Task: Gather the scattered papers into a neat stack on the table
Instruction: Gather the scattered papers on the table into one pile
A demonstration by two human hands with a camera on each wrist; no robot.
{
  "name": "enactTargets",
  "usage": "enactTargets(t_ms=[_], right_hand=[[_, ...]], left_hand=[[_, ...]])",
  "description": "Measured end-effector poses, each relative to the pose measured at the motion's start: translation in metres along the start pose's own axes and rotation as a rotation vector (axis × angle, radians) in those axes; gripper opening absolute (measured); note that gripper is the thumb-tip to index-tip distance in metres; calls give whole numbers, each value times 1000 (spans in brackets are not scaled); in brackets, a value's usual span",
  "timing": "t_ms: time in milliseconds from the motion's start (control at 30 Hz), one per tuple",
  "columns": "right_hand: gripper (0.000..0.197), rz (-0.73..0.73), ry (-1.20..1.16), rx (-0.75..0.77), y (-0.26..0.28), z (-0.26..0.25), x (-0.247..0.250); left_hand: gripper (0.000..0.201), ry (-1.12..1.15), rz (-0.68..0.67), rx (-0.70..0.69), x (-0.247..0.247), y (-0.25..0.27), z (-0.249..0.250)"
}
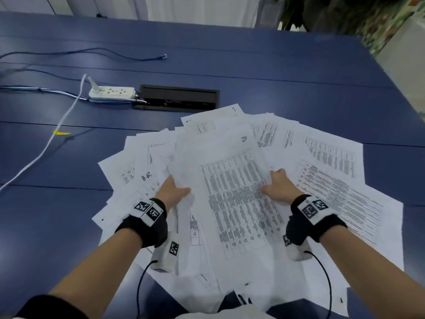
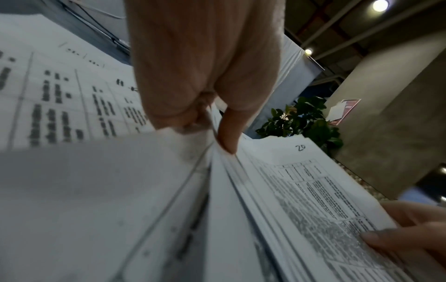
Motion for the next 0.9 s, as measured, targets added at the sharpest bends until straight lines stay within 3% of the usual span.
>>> enactTargets(t_ms=[200, 467, 533, 633, 667, 733, 900], right_hand=[[50, 83, 220, 11, 3, -4, 7], [37, 18, 53, 11, -5, -6, -2], [38, 28, 52, 18, -9, -7, 0], [48, 51, 164, 13, -9, -9, 7], [50, 42, 163, 15, -8, -9, 7], [51, 7, 76, 45, -9, -12, 4], [32, -25, -193, 59, -7, -16, 0]], left_hand=[[56, 70, 130, -34, 16, 5, 2], [65, 17, 213, -12, 26, -7, 4], [69, -22, 138, 26, 21, -12, 1], [89, -13, -92, 91, 9, -15, -9], [86, -14, -137, 104, 9, -22, -16], [51, -33, -113, 79, 15, -27, -21], [57, 180, 74, -35, 29, -13, -5]])
Point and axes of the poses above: each hand's wrist, its own y-axis away from the middle knuckle, its own x-axis out of the back of the hand, z = x × y, the point moved 10 cm from there along -y, towards the middle knuckle, and after that the axes turned 8 degrees about x, right-handed, at the moved point
